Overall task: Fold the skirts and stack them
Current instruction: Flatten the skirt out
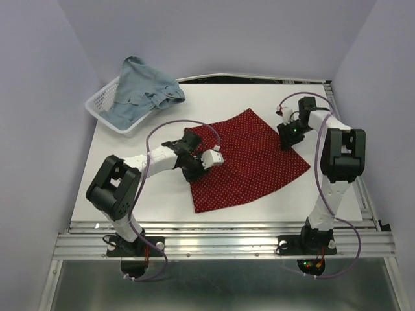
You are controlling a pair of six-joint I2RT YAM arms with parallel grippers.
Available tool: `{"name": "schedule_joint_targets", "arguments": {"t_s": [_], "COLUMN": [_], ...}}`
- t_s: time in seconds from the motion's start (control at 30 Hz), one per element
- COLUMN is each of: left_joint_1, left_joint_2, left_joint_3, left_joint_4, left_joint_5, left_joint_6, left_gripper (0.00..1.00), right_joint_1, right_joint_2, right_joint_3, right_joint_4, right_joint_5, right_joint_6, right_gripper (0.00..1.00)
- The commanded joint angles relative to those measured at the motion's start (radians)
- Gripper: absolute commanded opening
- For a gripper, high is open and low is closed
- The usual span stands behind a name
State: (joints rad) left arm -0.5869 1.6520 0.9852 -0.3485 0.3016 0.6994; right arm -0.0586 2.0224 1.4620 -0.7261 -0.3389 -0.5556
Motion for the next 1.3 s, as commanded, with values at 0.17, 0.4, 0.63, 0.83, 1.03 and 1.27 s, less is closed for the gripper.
{"name": "schedule_joint_targets", "arguments": {"t_s": [0.17,0.4,0.63,0.83,1.03,1.27], "left_joint_1": [-0.25,-0.419,-0.161,0.119,0.167,0.16], "left_joint_2": [0.032,0.049,-0.026,0.029,0.141,0.128], "left_joint_3": [-0.01,0.203,0.34,0.339,0.285,0.112], "left_joint_4": [-0.062,-0.096,-0.006,-0.015,-0.021,-0.036], "left_joint_5": [0.048,0.397,0.398,0.115,-0.033,-0.082], "left_joint_6": [0.031,-0.112,-0.353,-0.241,-0.15,-0.095], "left_gripper": [0.45,0.55,0.61,0.6,0.59,0.53], "right_joint_1": [0.085,0.178,0.189,0.242,0.275,0.275], "right_joint_2": [0.284,0.354,0.159,-0.075,-0.14,-0.068], "right_joint_3": [0.368,0.601,0.592,0.277,0.011,-0.048], "right_joint_4": [0.074,0.172,0.119,-0.059,-0.073,-0.064], "right_joint_5": [0.103,0.038,-0.003,-0.14,-0.152,-0.058], "right_joint_6": [0.046,0.094,0.149,0.152,0.16,0.131], "right_gripper": [0.44,0.49,0.6,0.6,0.57,0.57]}}
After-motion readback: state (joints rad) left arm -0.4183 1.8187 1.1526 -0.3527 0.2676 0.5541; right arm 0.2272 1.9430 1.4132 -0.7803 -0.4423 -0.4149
